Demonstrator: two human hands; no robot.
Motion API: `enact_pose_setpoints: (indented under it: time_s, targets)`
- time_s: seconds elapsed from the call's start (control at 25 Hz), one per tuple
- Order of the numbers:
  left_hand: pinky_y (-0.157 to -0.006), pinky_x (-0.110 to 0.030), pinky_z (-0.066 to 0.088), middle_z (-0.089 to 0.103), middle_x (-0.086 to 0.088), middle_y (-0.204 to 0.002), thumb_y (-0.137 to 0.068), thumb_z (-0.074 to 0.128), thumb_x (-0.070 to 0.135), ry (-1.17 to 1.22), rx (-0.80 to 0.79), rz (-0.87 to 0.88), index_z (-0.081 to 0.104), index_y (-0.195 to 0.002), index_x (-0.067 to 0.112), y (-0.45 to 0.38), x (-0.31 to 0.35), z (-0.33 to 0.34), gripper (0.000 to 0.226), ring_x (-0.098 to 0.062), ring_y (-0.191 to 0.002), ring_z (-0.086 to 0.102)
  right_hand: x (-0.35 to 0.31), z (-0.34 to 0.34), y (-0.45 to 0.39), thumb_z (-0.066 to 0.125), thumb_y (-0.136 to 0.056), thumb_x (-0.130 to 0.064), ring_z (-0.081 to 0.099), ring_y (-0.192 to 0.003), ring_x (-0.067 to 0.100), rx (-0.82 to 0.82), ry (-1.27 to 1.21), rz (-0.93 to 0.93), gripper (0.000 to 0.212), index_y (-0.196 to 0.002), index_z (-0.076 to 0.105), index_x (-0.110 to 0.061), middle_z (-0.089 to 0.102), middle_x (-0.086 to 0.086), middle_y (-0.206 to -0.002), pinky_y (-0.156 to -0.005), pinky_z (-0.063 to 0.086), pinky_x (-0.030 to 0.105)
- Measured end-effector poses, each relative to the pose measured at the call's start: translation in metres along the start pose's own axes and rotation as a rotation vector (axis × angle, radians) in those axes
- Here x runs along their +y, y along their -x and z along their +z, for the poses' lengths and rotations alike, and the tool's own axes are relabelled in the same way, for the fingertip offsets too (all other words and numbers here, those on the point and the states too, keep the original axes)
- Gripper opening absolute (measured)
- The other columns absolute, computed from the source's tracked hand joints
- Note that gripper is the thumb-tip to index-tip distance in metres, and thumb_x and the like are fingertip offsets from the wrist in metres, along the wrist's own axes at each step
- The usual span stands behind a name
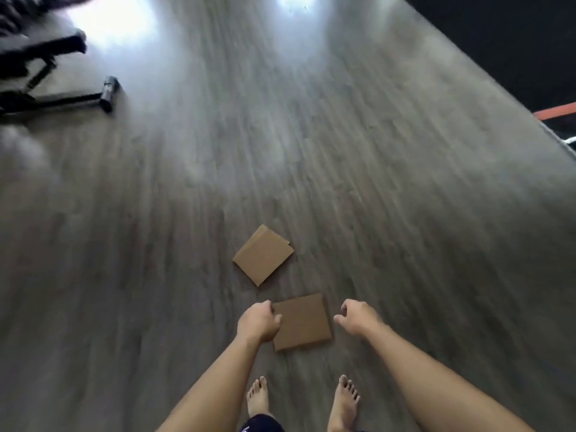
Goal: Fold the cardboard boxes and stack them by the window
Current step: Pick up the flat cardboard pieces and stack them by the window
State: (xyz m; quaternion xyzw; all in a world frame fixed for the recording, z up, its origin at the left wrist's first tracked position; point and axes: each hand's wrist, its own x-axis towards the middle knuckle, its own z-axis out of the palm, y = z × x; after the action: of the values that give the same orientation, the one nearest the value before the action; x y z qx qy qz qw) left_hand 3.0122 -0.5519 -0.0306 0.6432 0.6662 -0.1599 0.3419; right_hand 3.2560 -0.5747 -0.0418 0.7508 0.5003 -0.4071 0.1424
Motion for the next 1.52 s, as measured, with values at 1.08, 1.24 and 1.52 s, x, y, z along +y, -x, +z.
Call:
enact_pose_setpoints:
  time_s: [1.08,1.24,1.52]
  targets:
    - [-0.100,-0.042,0.043,0.042,-0.016,-0.144,-0.096,0.060,0.045,0.249,-0.002,-0.315,0.033,-0.146,0.010,-0.411,-0.184,0.445,0.067,-0.037,-0.125,0.052,0.108,0.389,-0.478,0.057,-0.094,-0.054,0.046,-0.132,0.034,0.099,-0.107,0.139,0.074,-0.150,0.030,-0.014,0.042,0.015,-0.147,-0.105,0.040,0.044]
    - [-0.103,-0.045,0.041,0.040,-0.016,-0.146,-0.094,0.065,0.043,0.308,0.001,-0.406,0.031,-0.145,0.007,-0.434,-0.196,0.485,0.071,-0.036,-0.130,0.047,0.119,0.423,-0.510,0.058,-0.092,-0.055,0.038,-0.136,0.036,0.121,-0.089,0.184,0.080,-0.153,0.024,-0.015,0.034,0.017,-0.150,-0.106,0.037,0.046]
    - [-0.104,-0.044,0.040,0.045,-0.017,-0.143,-0.091,0.072,0.030,0.446,0.116,-0.526,0.037,-0.139,0.006,-0.454,-0.180,0.512,0.064,-0.036,-0.130,0.048,0.121,0.450,-0.531,0.062,-0.091,-0.054,0.043,-0.131,0.037,0.210,-0.179,0.238,0.074,-0.146,0.032,-0.014,0.040,0.016,-0.144,-0.103,0.039,0.047]
